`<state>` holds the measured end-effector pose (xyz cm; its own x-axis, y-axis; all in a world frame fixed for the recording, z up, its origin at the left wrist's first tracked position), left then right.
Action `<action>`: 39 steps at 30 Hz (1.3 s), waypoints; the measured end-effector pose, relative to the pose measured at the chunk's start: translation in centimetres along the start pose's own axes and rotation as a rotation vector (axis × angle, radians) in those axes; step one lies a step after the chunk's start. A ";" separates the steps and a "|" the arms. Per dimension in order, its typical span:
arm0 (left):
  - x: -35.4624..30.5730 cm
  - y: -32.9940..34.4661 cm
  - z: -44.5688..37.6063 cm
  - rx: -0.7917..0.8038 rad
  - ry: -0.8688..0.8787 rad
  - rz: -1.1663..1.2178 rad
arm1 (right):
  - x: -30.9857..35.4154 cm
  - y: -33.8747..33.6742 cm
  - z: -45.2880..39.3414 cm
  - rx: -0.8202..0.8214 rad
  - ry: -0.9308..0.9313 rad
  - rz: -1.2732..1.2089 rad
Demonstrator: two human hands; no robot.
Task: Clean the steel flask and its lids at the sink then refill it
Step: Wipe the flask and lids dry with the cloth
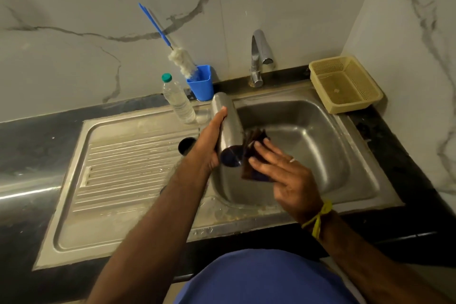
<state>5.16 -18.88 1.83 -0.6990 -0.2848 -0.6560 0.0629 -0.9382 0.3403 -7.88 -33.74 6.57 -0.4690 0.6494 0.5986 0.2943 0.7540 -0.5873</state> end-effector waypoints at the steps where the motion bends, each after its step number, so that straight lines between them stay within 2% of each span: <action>1: -0.3 0.4 0.1 -0.034 -0.025 0.072 | -1.5 -0.9 -0.1 -0.111 0.125 -0.005; 3: -0.3 1.4 -0.1 -0.073 -0.073 0.192 | -3.9 -2.7 0.0 -0.368 0.409 -0.019; 4: -0.1 1.9 -0.2 -0.091 -0.090 0.201 | -3.7 -3.3 -0.3 -0.448 0.440 -0.005; 5: 0.3 2.5 -0.3 -0.099 -0.105 0.184 | -2.7 -3.4 -1.0 -0.456 0.377 0.064; 7: 1.2 3.9 -0.5 -0.070 -0.112 0.148 | -0.2 -2.1 -2.5 -0.321 0.180 0.154; 9: 2.0 5.0 -0.7 -0.033 -0.143 0.136 | 0.7 -0.1 -3.0 -0.182 0.129 0.234; 12: 2.1 4.9 -0.4 -0.058 -0.155 0.115 | 0.1 1.2 -1.0 -0.113 0.051 0.364; 14: 1.7 4.3 -0.2 -0.126 -0.117 0.135 | -0.7 0.6 -0.4 -0.116 0.036 0.403; 17: 2.0 4.2 -0.5 -0.147 -0.105 0.166 | -1.0 0.6 -2.7 -0.167 0.249 0.313; 19: 2.0 4.7 -0.1 -0.099 -0.104 0.118 | 0.6 1.5 -3.4 -0.139 0.159 0.320; 21: 1.6 4.1 -0.2 -0.147 -0.112 0.103 | 0.9 1.7 -2.0 -0.082 -0.031 0.375; 22: 1.4 3.8 -0.4 -0.167 -0.099 0.142 | 0.6 1.1 -1.1 -0.075 -0.067 0.382; 26: 1.2 3.9 -1.1 -0.149 -0.062 0.286 | -1.1 -0.3 -2.6 -0.180 0.212 0.239; 27: 1.4 4.0 -1.0 -0.129 -0.074 0.242 | -0.2 0.3 -3.3 -0.180 0.191 0.229; 29: 1.6 4.0 -0.9 -0.115 -0.090 0.172 | 1.1 1.2 -3.1 -0.138 0.030 0.246; 31: 1.3 4.0 -0.9 -0.105 -0.110 0.205 | 0.2 0.7 -2.1 -0.131 -0.021 0.238; 34: 1.0 4.0 -1.4 -0.094 -0.031 0.377 | -1.8 -0.1 -2.1 -0.217 0.189 0.118; 37: 1.4 3.7 -1.9 -0.072 0.053 0.350 | -0.3 0.2 -2.5 -0.281 0.277 -0.006; 39: 1.3 3.4 -1.5 -0.116 0.116 0.305 | -0.7 -0.4 -2.2 -0.364 0.439 -0.158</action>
<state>5.48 -22.70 1.11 -0.5501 -0.5698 -0.6104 0.3419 -0.8206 0.4579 -5.79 -34.32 7.60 -0.1646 0.4485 0.8785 0.5525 0.7798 -0.2946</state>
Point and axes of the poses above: each hand's wrist, its own z-axis away from the middle knuckle, its own y-axis out of the palm, x = y × z, the point moved 6 cm from there along -z, towards the middle knuckle, and after that the axes turned 3 degrees about y, right-handed, at the moved point
